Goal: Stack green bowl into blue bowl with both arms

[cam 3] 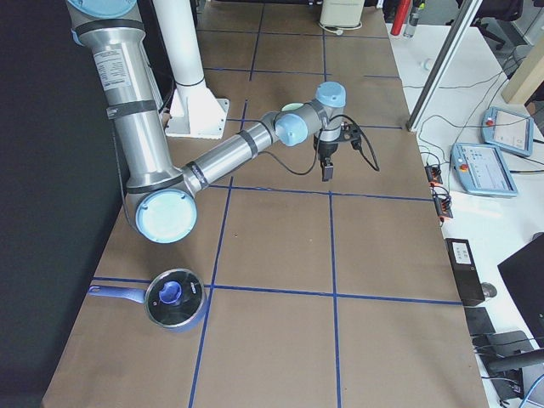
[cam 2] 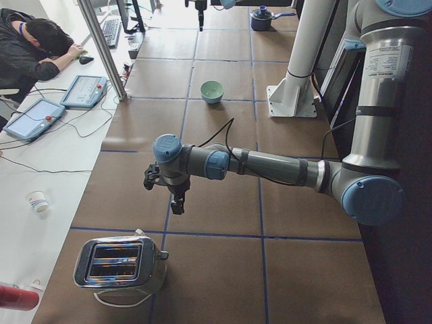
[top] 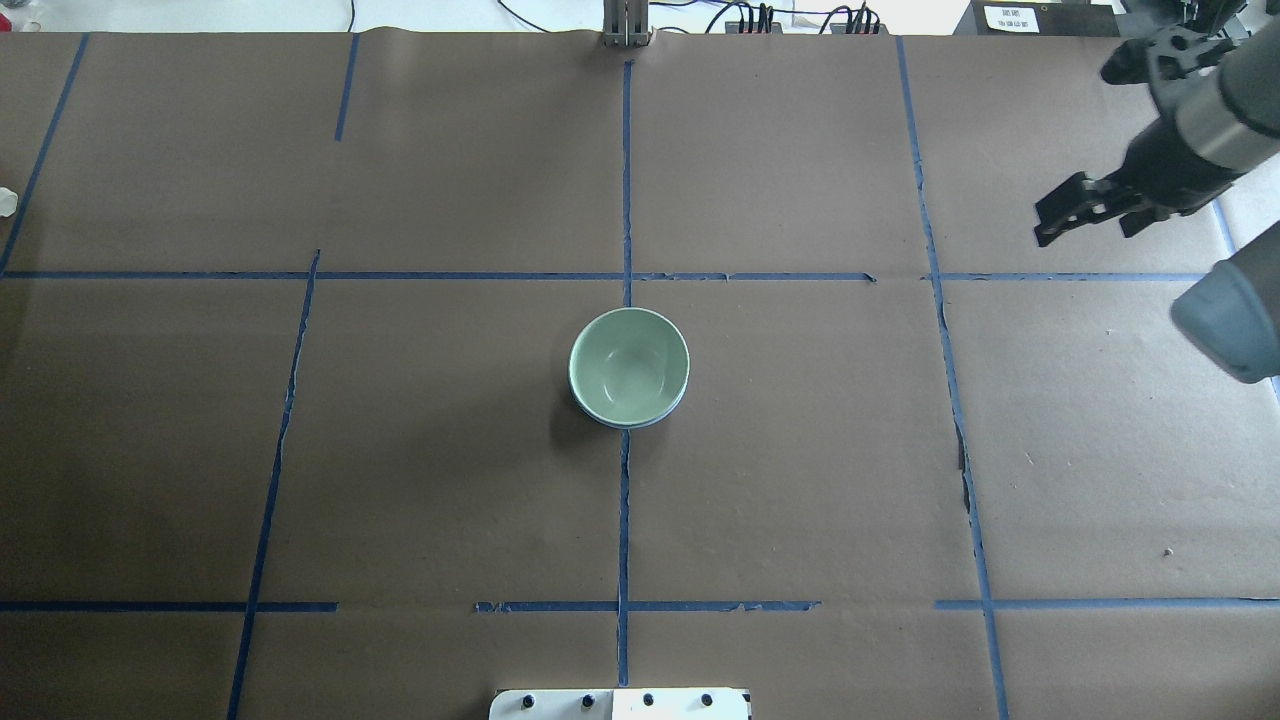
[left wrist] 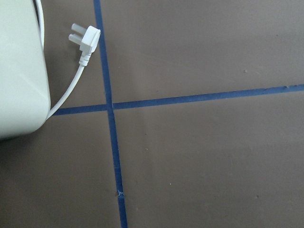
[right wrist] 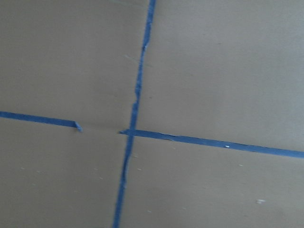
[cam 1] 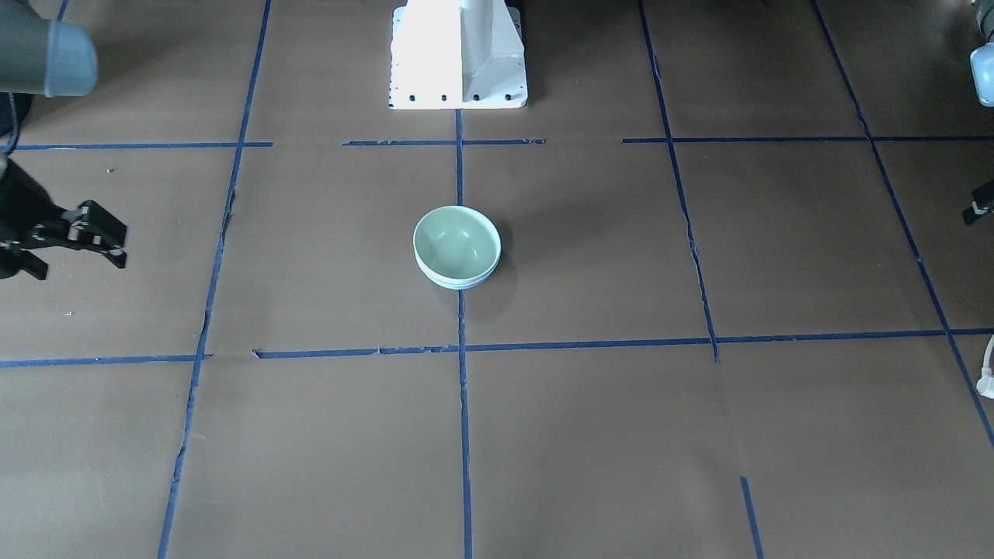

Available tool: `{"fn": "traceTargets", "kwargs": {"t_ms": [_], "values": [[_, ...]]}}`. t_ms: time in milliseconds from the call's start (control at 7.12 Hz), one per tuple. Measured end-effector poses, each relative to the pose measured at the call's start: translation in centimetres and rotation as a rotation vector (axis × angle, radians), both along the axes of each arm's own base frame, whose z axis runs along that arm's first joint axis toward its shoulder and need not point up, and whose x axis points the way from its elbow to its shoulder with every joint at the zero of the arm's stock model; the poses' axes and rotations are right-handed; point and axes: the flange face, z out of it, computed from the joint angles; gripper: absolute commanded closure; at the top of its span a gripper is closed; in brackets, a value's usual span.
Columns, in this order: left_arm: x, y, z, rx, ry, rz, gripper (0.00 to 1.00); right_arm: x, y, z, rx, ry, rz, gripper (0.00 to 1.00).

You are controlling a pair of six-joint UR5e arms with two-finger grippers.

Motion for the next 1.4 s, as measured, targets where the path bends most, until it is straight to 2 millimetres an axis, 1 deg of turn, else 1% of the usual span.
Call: {"fn": "traceTargets", "kwargs": {"t_ms": [140,281,421,562,702,843,983,1124,1264,1405], "values": [[-1.3,0.5,1.3,-0.021,0.0,-0.019,0.0,4.7,0.7,4.0,0.006,0.005,-0.028,0.0],[-2.3,1.2,2.4,-0.037,0.001,-0.033,0.0,8.1,1.9,7.3,-0.003,0.008,-0.041,0.0],[-2.8,2.0,3.3,-0.049,0.0,-0.04,0.0,10.9,2.9,9.0,-0.016,-0.005,-0.025,0.0],[-3.0,2.5,3.7,-0.053,0.0,-0.042,0.0,13.9,3.6,9.9,-0.026,-0.018,0.019,0.0],[-3.1,2.8,3.9,-0.056,0.0,-0.043,0.0,16.7,5.1,12.4,-0.071,-0.016,0.066,0.0],[-3.1,3.0,4.1,-0.06,0.0,-0.043,0.0,18.4,6.8,15.4,-0.12,-0.013,0.087,0.0],[-3.2,3.0,4.3,-0.063,-0.003,-0.044,0.0,19.6,8.0,17.8,-0.142,-0.014,0.081,0.0],[-3.2,3.0,4.4,-0.065,-0.008,-0.045,0.0,20.4,8.8,20.1,-0.153,-0.025,0.062,0.0],[-3.3,3.0,4.7,-0.07,-0.012,-0.045,0.0,20.9,9.2,21.8,-0.166,-0.046,0.052,0.0],[-3.5,3.2,5.3,-0.063,-0.014,-0.027,0.0,21.2,9.4,22.6,-0.173,-0.063,0.048,0.0]]}}
